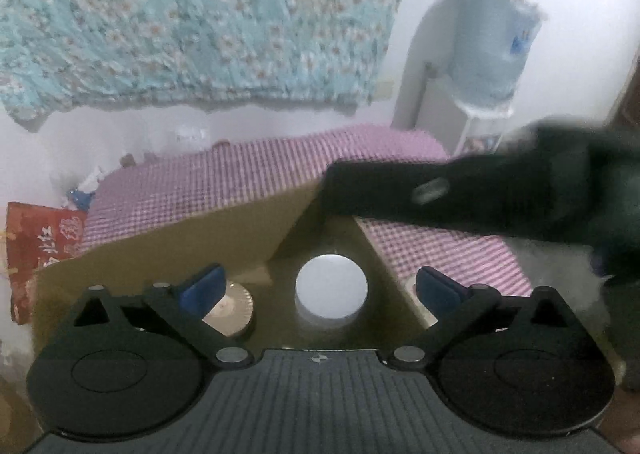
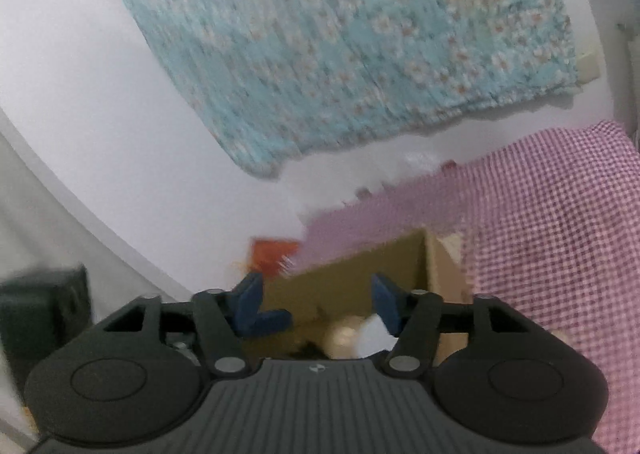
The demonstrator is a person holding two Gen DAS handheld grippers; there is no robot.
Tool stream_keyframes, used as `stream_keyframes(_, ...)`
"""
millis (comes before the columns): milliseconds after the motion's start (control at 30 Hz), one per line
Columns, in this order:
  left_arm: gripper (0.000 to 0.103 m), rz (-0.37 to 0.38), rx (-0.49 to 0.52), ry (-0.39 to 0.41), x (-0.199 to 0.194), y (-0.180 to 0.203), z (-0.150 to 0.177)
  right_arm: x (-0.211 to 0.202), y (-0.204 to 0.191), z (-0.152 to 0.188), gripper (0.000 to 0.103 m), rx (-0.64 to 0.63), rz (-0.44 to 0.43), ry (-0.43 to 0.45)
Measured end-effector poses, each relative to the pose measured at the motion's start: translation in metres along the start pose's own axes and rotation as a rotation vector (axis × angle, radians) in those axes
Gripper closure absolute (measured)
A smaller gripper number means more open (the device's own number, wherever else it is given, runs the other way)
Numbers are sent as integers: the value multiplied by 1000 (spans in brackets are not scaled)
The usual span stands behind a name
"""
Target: Organize rigid objects
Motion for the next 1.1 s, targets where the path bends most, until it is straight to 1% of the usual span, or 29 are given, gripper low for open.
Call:
stream_keyframes(33, 1, -6, -4, 19, -12, 0, 1, -14, -9, 3, 36, 12, -30, 18)
stream_keyframes(100, 0, -23, -7, 64, -40, 0, 6, -38, -26, 10, 31, 9, -59, 62)
stream_keyframes(167, 0, -38, -19, 94, -63, 0, 14, -64, -45, 20, 9, -11, -70, 123)
stream_keyframes(200, 0, -44, -25, 103, -75, 0, 20, -79, -54, 28, 3, -26, -67, 162)
stream_keyframes(233, 0, -51, -29, 105, -83, 1, 25, -90, -61, 35, 0, -38, -65, 191)
stream_keyframes(300, 0, -96, -38, 97, -99, 2, 37, -109, -72, 51, 0, -58, -39, 233)
stream_keyframes(367, 0, -134, -40, 82, -113, 4, 50, -120, -75, 65, 0, -67, -6, 249)
stream_keyframes(467, 0, -160, -73, 70, -126, 3, 69, -130, -75, 90, 0, -67, 77, 267)
stream_keyframes(567, 0, -210, -117, 77, -139, 4, 85, -135, -72, 117, 0, -69, 171, 264)
stream_keyframes(633, 0, -230, -117, 66, -140, 6, 94, -134, -70, 132, 0, -64, 236, 243)
stream_keyframes(733, 0, -225, -79, 22, -133, 12, 106, -130, -64, 149, 0, -33, 312, 205)
stream_keyframes(800, 0, -230, -69, 10, -130, 16, 113, -126, -62, 157, 0, -31, 362, 193)
stream_keyframes(900, 0, -254, -68, 4, -130, 17, 126, -120, -66, 169, 0, -92, 464, 184)
stream_keyframes(1000, 0, -282, -80, -3, -131, 14, 136, -111, -71, 176, 0, -173, 558, 203)
stream_keyframes(1100, 0, -305, -93, -52, -125, 4, 138, -102, -71, 180, 0, -217, 595, 204)
Point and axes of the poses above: each gripper's, at about its wrist camera, not at the fingertips, and x roughly the way its jaws point, y to its right, z to its underside, the point moved 4 cm from there along x, roughly the way its jaws point, and after that the axes turned 15 degrees about x, right-handed, at the moved point
